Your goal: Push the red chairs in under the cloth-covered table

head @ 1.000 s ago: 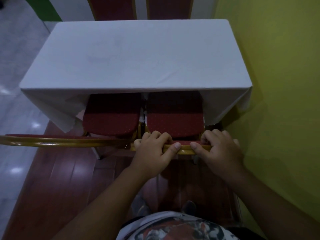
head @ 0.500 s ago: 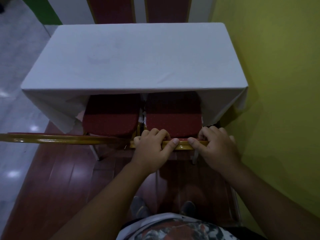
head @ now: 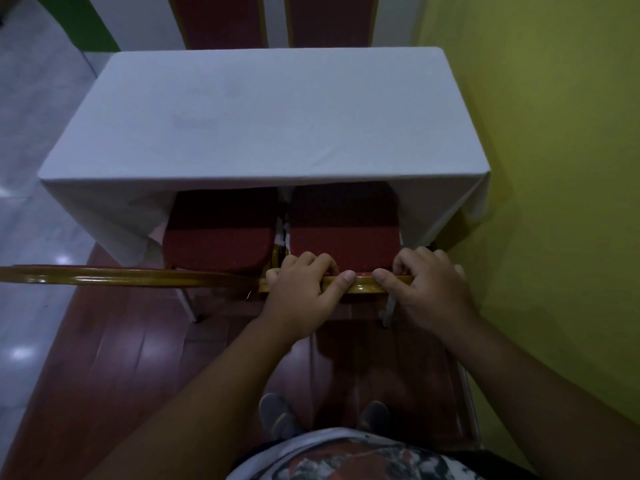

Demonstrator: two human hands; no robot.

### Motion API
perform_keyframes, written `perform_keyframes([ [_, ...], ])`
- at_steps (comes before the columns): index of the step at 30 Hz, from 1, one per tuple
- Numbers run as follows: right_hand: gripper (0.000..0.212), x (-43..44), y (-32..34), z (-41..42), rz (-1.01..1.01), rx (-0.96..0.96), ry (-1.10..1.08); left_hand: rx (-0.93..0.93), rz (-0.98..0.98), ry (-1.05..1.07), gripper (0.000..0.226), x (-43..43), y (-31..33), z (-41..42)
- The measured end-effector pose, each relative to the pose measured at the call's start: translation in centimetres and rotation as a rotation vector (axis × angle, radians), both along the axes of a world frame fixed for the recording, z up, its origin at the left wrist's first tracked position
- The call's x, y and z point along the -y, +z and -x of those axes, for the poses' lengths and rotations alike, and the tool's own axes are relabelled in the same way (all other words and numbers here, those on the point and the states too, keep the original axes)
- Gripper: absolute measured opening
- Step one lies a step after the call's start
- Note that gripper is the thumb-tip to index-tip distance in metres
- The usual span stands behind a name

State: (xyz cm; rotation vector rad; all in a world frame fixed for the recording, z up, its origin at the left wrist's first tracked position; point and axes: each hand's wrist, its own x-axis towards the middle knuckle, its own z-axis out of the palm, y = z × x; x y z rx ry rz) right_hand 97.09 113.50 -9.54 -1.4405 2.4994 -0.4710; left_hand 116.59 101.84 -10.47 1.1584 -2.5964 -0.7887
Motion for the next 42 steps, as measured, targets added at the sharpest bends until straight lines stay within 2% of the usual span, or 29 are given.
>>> perform_keyframes([
  [20, 0.065, -0.3, -0.2, -0.3, 0.045, 0.000, -0.017, -0.017, 0.004, 0.022, 0.052, -0.3, -0.4, -0.1],
  [30, 0.067, -0.5, -0.3, 0.0, 0.043, 0.009, 0.044, -0.015, 0.005, 0.027, 0.049, -0.3, -0.7, -0.2],
  [38, 0.050, -0.9, -0.1, 0.2, 0.041, 0.067, 0.119, 0.024, -0.088, -0.016, 0.051, 0.0, 0.0, -0.4],
  [42, 0.039, 0.0, 1.2, 0.1, 0.104, 0.103, 0.151, 0.007, -0.125, 0.015, 0.052, 1.2, 1.7, -0.1],
])
